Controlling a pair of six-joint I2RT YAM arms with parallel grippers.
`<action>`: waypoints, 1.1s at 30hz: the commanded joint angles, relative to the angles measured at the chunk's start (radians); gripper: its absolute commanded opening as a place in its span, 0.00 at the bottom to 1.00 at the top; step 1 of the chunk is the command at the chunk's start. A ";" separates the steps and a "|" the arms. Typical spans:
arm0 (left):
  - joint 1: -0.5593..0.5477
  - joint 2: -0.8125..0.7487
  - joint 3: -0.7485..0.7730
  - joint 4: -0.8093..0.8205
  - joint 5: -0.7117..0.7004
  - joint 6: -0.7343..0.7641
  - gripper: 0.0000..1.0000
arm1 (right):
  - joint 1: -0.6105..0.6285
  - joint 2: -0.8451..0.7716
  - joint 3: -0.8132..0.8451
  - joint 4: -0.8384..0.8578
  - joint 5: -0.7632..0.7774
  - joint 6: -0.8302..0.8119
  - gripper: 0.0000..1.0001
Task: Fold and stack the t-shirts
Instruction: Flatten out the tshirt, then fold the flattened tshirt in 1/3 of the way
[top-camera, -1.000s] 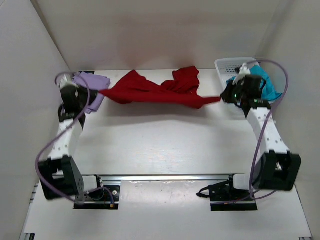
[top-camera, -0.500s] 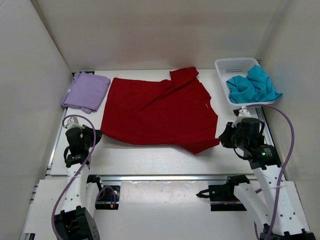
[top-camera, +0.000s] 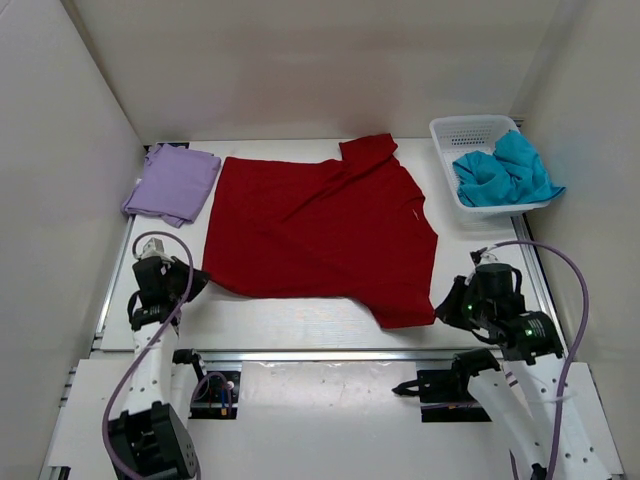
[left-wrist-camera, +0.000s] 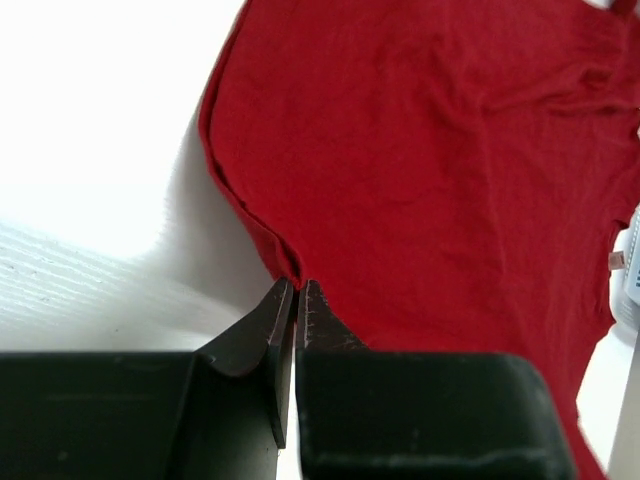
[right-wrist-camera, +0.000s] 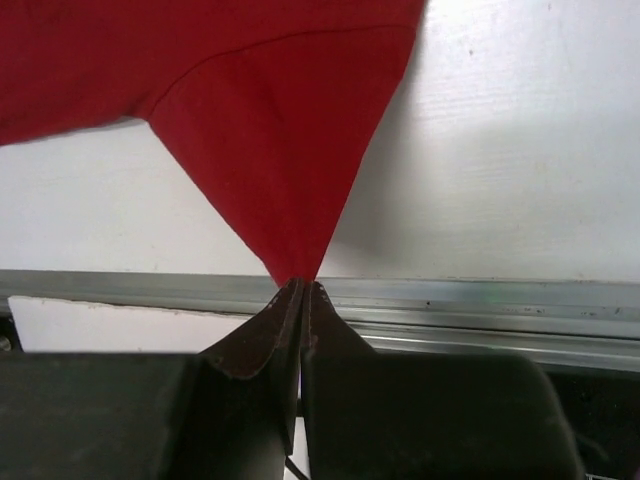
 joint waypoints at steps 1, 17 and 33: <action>0.018 0.062 0.030 0.065 0.036 -0.031 0.00 | 0.016 0.055 -0.016 0.081 0.052 0.049 0.00; -0.011 0.416 0.129 0.378 -0.059 -0.275 0.00 | -0.279 0.802 0.259 0.622 -0.122 -0.137 0.00; -0.037 0.726 0.263 0.452 -0.102 -0.314 0.00 | -0.289 1.281 0.645 0.712 -0.144 -0.122 0.01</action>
